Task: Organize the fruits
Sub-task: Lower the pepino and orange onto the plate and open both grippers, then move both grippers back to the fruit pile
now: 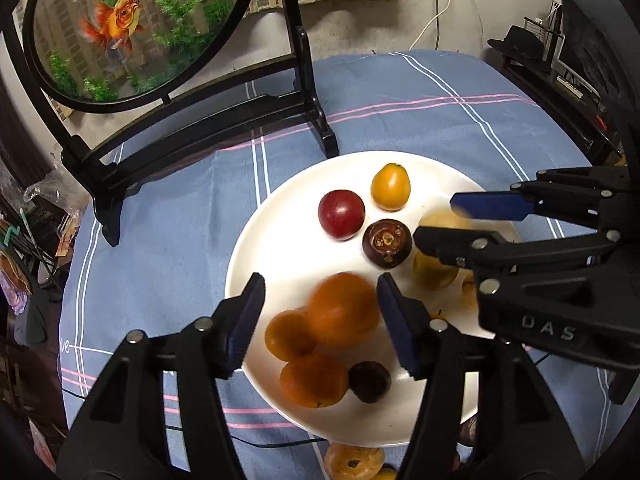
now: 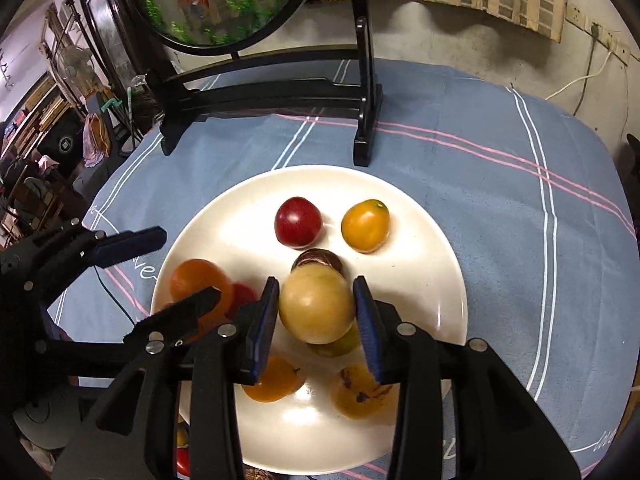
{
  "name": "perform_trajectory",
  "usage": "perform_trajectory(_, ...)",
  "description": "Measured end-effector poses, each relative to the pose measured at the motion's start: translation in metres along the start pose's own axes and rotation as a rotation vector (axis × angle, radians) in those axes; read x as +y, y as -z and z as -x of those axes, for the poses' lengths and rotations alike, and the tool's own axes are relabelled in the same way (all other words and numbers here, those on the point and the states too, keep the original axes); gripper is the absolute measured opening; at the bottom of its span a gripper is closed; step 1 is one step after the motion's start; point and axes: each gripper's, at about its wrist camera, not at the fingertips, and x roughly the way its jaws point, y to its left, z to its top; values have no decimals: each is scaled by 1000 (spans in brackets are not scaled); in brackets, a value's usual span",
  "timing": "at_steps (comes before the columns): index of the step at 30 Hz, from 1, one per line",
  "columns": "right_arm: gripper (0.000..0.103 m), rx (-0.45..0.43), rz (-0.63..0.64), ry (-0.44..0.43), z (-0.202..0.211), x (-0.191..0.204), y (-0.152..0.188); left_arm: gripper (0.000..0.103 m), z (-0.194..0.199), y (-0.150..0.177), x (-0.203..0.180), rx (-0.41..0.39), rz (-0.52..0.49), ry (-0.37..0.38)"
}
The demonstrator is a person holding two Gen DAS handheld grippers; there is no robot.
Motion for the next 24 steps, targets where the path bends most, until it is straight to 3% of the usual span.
perform_trajectory(5, 55, -43, -21, -11, 21, -4, 1, 63, 9, 1, 2, -8, 12, 0)
perform_trajectory(10, 58, -75, -25, -8, 50, -2, 10, 63, 29, 6, 8, -33, 29, 9)
perform_trajectory(13, 59, -103, -19, -13, 72, 2, 25, 70, 49, 15, 20, -65, 48, 6)
perform_trajectory(19, 59, -115, 75, 20, 100, 30, 96, 74, 81, 67, 47, -70, 64, -5)
perform_trajectory(24, 59, -12, 186, 29, 88, 55, 170, 75, 91, 126, 58, -9, 76, 18)
